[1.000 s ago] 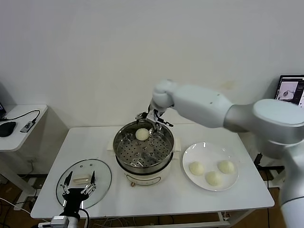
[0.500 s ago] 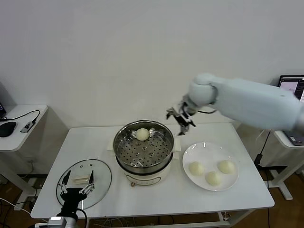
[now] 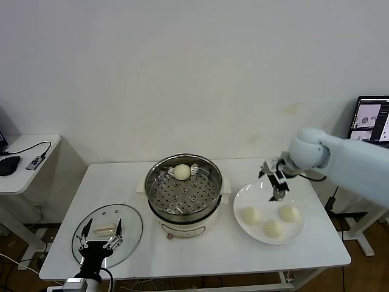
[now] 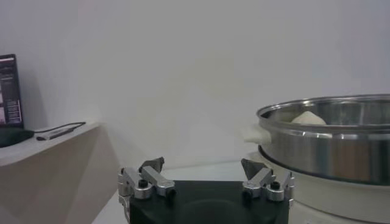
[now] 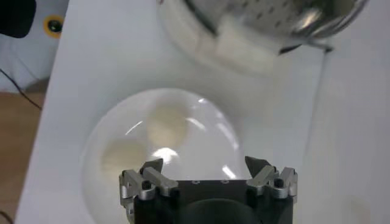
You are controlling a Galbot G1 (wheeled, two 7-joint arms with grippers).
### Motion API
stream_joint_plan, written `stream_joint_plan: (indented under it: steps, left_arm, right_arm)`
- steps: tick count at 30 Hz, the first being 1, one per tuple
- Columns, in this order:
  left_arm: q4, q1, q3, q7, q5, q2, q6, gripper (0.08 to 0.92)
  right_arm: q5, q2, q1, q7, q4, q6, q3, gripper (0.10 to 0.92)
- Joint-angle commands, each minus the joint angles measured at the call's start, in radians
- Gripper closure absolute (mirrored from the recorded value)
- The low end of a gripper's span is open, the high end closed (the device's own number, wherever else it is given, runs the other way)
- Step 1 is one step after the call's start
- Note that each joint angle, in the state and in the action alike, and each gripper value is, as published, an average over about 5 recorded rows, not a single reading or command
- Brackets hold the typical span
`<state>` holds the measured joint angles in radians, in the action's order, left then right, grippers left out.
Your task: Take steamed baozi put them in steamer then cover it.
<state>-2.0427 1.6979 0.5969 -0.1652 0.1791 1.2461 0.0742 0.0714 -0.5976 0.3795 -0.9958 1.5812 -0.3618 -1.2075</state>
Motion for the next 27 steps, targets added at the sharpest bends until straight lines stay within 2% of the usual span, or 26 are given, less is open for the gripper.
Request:
stream_joint_plan:
  steps: [1, 11, 27]
  left_arm:
    - [0.003, 0.000, 0.012, 0.001, 0.004, -0.005, 0.000, 0.177]
    - [0.009, 0.002, 0.033, 0.000, 0.004, -0.009, 0.002, 0.177]
    - [0.023, -0.004, 0.040, -0.001, 0.002, -0.004, 0.005, 0.177]
  right_arm:
    - [-0.059, 0.018, -0.205, 0.010, -0.016, -0.033, 0.101, 0.203]
    - [-0.095, -0.113, -0.295, 0.032, -0.130, -0.005, 0.178, 0.203]
    - [-0.163, -0.202, -0.378, 0.049, -0.257, 0.027, 0.243, 0.205]
